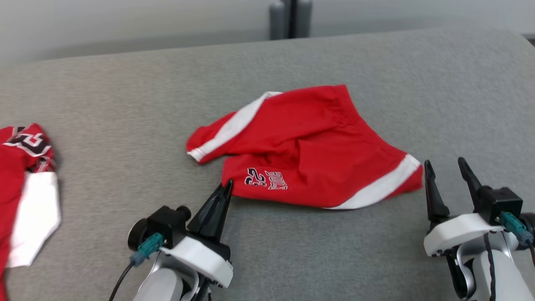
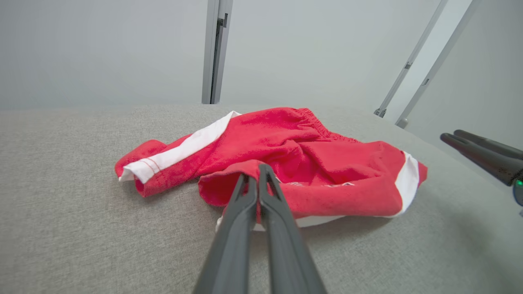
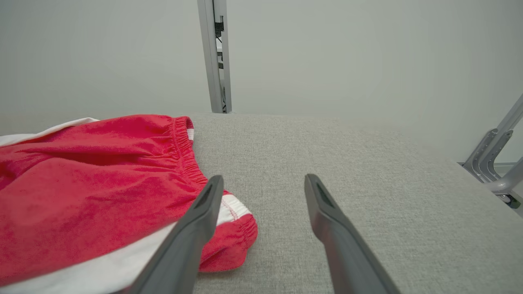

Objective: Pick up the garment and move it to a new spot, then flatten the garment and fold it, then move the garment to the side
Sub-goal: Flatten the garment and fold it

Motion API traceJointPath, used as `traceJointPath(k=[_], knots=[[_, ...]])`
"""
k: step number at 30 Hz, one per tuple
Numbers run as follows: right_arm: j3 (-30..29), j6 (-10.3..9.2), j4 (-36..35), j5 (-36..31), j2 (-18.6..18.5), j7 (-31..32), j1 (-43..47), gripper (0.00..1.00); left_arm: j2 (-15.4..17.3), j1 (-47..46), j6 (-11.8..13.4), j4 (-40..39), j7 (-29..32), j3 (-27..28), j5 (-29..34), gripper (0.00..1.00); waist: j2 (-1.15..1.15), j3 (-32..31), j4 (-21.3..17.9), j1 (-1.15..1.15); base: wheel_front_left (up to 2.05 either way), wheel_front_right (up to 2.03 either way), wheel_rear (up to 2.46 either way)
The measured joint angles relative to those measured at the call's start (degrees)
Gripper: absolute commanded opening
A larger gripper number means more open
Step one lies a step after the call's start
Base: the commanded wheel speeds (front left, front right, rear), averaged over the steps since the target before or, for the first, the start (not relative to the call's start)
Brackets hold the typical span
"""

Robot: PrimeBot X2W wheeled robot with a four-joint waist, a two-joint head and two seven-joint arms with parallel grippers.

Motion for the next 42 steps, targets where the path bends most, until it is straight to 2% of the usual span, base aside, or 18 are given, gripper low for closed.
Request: traceJointPath(k=[8, 13, 21, 29, 34, 35, 36, 37, 42], knots=[[-0.20, 0.00, 1.24, 1.41, 0.07, 0.01, 2.61, 1.00, -0.29, 8.31, 0.00, -5.71, -0.01, 4.31, 4.27, 0.00, 0.00, -5.45, 6.89, 0.00, 0.00, 0.00, 0.00], [1.33, 0.00, 0.81, 2.12, 0.10, 0.01, 2.26, 1.00, -0.19, 9.42, 0.49, -4.48, -0.01, 7.23, 5.95, 0.00, 0.00, -6.03, 8.17, 0.00, 0.00, 0.00, 0.00], [2.69, 0.00, 0.41, 2.50, 0.11, 0.01, 0.05, 1.00, -0.35, 3.49, 2.57, 0.43, -0.01, 10.44, 8.11, 0.00, 0.00, -2.75, 3.33, 0.00, 0.00, 0.00, 0.00], [2.83, 0.00, -0.21, 2.67, 0.04, 0.01, -0.49, 1.00, 0.03, -4.95, 6.32, 12.14, -0.02, 14.94, 9.98, 0.00, 0.00, 0.02, -3.13, 0.00, 0.00, 0.00, 0.00], [2.52, 0.00, -0.94, 3.25, 0.01, 0.00, -0.37, 1.00, 0.40, -5.83, 8.14, 16.47, -0.01, 18.12, 9.95, 0.00, 0.00, -0.33, -4.64, 0.00, 0.00, 0.00, 0.00], [2.52, 0.00, -1.25, 3.26, 0.01, 0.01, -0.32, 1.00, 0.45, -5.65, 8.29, 16.57, -0.01, 18.68, 9.95, 0.29, 0.00, -0.67, -4.53, 0.00, 0.00, 0.00, 0.00], [2.54, 0.00, -1.51, 3.30, 0.02, 0.01, -0.20, 1.00, 0.52, -5.32, 8.39, 16.36, -0.01, 19.08, 10.05, 0.83, 0.00, -0.98, -4.36, 0.00, 0.00, 0.00, 0.00], [2.57, 0.00, -1.67, 3.50, 0.03, 0.01, -0.08, 1.00, 0.55, -4.85, 8.48, 15.94, -0.01, 19.52, 10.09, 1.00, 0.00, -1.30, -4.15, 0.00, 0.00, 0.00, 0.00], [3.11, 0.00, -2.45, 3.82, 0.04, 0.00, 1.24, 1.00, 0.46, -0.66, 8.50, 12.18, -0.01, 22.02, 10.10, 1.00, 0.00, -3.15, -3.04, 0.00, 0.00, 0.00, 0.00]])
